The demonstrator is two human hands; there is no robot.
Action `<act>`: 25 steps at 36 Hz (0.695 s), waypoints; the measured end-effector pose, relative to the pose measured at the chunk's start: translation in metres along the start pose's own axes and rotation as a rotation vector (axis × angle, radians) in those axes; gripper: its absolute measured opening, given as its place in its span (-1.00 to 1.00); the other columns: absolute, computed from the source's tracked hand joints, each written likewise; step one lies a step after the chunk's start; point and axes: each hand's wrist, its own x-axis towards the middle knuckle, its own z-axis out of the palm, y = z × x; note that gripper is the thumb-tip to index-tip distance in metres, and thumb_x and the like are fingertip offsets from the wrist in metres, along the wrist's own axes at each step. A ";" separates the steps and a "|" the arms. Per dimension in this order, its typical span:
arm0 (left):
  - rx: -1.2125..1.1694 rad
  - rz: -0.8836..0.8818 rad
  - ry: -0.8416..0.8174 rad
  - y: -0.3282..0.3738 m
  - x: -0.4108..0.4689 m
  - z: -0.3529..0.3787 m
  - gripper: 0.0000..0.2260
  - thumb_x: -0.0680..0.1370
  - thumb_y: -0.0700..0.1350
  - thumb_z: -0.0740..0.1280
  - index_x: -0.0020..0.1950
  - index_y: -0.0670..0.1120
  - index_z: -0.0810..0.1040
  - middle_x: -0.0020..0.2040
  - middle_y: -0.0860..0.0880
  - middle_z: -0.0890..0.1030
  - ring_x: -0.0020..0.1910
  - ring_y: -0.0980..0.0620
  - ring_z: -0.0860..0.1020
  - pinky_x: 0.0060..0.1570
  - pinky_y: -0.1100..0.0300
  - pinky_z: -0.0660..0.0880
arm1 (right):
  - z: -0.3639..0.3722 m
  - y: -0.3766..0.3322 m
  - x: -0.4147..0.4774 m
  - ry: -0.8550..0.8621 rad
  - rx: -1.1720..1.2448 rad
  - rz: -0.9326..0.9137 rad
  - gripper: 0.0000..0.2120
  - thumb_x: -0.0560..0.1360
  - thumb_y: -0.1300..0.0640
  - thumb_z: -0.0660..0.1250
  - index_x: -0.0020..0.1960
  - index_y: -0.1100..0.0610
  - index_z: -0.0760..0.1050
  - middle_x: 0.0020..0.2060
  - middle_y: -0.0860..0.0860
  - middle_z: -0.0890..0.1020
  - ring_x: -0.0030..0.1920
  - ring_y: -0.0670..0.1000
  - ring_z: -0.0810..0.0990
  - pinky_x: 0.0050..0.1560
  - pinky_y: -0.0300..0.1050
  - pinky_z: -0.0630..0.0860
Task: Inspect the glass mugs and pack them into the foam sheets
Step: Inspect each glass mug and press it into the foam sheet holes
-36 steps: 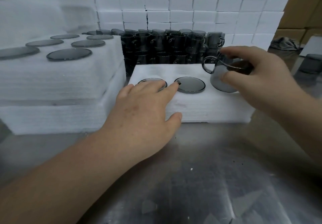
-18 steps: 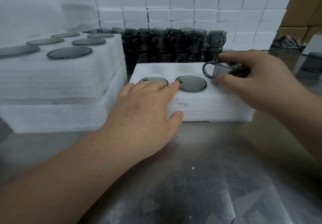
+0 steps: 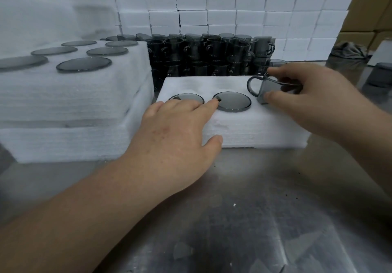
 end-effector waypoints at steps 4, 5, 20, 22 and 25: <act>0.007 -0.001 -0.002 0.000 0.000 0.000 -0.39 0.42 0.21 -0.01 0.48 0.18 0.10 0.34 0.20 0.34 0.22 0.24 0.08 0.20 0.29 -0.12 | 0.000 -0.001 0.000 -0.013 -0.017 -0.005 -0.52 0.34 -0.12 0.27 0.26 -0.21 0.43 0.03 -0.10 0.52 0.07 -0.08 0.50 0.07 -0.06 0.42; 0.008 -0.003 -0.001 0.000 0.000 0.000 -0.39 0.42 0.21 0.00 0.48 0.18 0.10 0.33 0.20 0.34 0.22 0.24 0.08 0.20 0.29 -0.12 | -0.001 -0.001 0.000 -0.017 -0.019 -0.005 -0.52 0.33 -0.12 0.27 0.26 -0.21 0.43 0.03 -0.10 0.53 0.07 -0.08 0.50 0.07 -0.07 0.42; 0.017 -0.006 -0.007 0.001 0.000 0.000 -0.38 0.41 0.22 -0.02 0.48 0.17 0.11 0.32 0.19 0.35 0.26 0.20 0.14 0.22 0.28 -0.11 | -0.004 -0.001 0.001 -0.058 -0.057 0.004 -0.52 0.31 -0.15 0.26 0.23 -0.23 0.43 -0.01 -0.15 0.51 0.07 -0.05 0.49 0.06 -0.04 0.42; 0.021 -0.007 -0.007 0.000 0.000 0.000 -0.38 0.40 0.22 -0.03 0.48 0.17 0.10 0.31 0.19 0.36 0.24 0.20 0.13 0.21 0.28 -0.11 | -0.005 -0.002 0.001 -0.061 -0.071 0.003 -0.49 0.27 -0.18 0.23 0.24 -0.23 0.43 -0.02 -0.16 0.50 0.07 -0.05 0.50 0.09 -0.03 0.43; 0.023 -0.007 -0.009 0.001 0.001 0.000 -0.37 0.40 0.22 -0.03 0.48 0.17 0.10 0.31 0.19 0.36 0.26 0.19 0.15 0.21 0.28 -0.10 | -0.006 -0.002 0.001 -0.066 -0.087 -0.003 -0.47 0.25 -0.20 0.21 0.24 -0.23 0.43 -0.03 -0.16 0.49 0.06 -0.05 0.49 0.07 -0.04 0.43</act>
